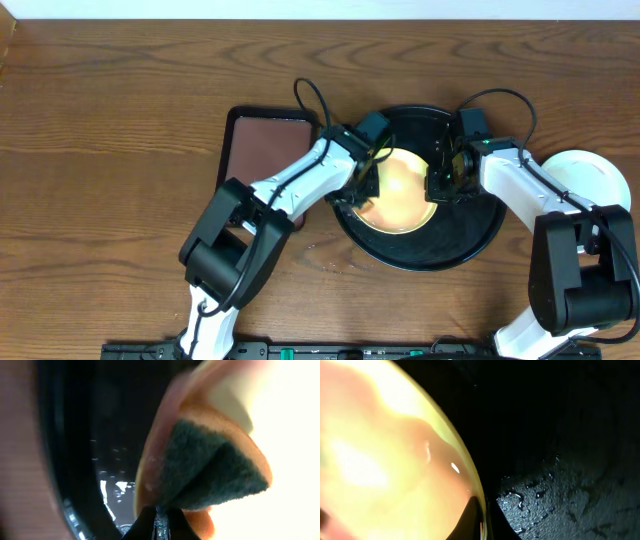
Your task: Clean dirty plates on tray and stack at the side
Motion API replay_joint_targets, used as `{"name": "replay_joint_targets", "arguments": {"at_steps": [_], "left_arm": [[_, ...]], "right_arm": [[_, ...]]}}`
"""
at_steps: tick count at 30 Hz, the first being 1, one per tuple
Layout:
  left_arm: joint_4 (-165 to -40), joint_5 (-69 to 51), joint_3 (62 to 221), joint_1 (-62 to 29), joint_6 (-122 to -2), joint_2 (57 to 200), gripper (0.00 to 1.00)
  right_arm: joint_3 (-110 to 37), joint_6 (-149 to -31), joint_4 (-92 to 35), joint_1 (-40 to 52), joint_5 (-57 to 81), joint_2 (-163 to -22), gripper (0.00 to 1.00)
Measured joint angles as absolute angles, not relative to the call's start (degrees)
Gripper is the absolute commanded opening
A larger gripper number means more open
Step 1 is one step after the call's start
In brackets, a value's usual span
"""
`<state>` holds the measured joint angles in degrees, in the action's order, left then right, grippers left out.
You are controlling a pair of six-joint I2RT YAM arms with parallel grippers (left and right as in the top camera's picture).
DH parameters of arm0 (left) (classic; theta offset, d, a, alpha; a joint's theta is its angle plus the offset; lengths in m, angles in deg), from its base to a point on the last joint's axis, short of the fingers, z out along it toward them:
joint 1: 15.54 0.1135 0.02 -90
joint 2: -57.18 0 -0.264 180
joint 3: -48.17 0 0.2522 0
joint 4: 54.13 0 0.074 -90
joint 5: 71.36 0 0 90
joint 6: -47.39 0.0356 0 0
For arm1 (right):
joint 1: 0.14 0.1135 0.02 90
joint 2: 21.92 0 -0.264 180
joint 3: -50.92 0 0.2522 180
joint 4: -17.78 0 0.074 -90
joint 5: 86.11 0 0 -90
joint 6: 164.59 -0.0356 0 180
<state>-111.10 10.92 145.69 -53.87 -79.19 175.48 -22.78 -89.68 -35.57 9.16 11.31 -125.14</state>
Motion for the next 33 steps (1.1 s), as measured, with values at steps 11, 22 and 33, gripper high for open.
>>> {"name": "replay_joint_targets", "arguments": {"at_steps": [11,22,33], "left_arm": [[-111.86,30.30,145.93,-50.68,-76.65,166.00,0.07],[-119.53,29.08,143.95,-39.97,-69.66,155.55,0.07],[-112.41,20.75,127.99,-33.24,-64.28,156.77,0.59]], "right_arm": [[-22.78,-89.66,-34.76,9.51,11.62,-125.14,0.01],[-22.67,-84.72,-33.25,9.51,11.84,-125.14,0.01],[-22.24,-79.47,-30.61,9.40,15.88,-125.36,0.01]]}}
